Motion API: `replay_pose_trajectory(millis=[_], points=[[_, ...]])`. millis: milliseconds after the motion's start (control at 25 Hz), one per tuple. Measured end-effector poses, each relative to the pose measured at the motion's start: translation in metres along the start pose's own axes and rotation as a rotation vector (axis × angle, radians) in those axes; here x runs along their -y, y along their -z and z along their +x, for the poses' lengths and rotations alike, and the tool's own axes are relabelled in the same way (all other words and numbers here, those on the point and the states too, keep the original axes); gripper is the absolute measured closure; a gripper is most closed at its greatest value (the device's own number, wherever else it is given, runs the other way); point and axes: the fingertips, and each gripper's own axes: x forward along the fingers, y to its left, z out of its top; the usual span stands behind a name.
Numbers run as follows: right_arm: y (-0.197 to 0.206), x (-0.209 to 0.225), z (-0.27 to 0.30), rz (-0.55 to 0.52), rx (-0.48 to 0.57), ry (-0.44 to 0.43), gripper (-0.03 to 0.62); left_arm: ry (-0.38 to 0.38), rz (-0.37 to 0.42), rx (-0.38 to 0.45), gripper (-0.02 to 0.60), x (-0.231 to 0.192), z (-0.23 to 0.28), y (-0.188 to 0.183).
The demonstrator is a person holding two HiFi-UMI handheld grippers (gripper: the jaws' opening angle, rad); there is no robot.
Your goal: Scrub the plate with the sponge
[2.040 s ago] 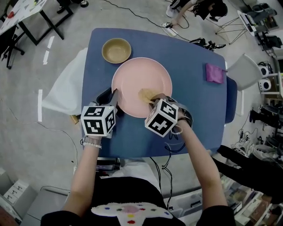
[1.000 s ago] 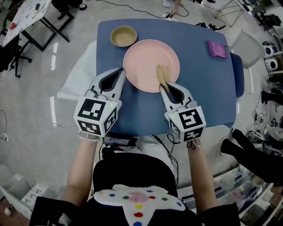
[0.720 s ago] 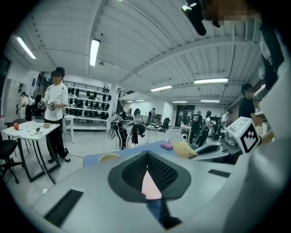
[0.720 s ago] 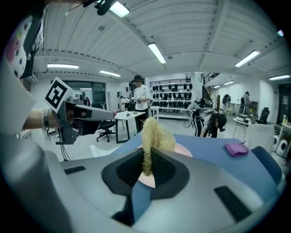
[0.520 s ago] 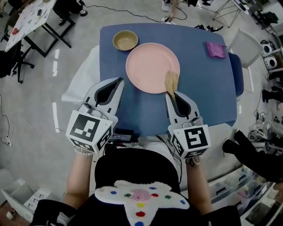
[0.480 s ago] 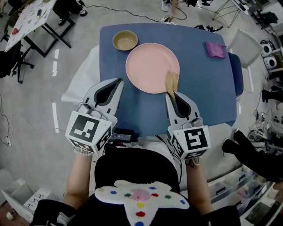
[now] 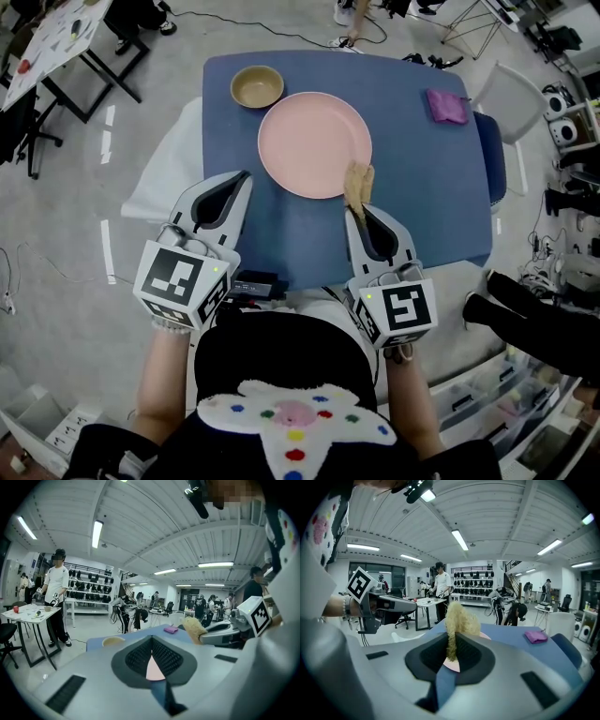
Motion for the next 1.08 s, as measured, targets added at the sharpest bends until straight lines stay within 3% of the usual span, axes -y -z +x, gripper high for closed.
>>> replay_pose_trajectory(millis=[1080], points=[[0.0072,-0.0048,-0.0018,-0.006,-0.020,0.007,0.557,0.018,0.003,-0.008,0.571,0.0051,0.0025,0.0018]])
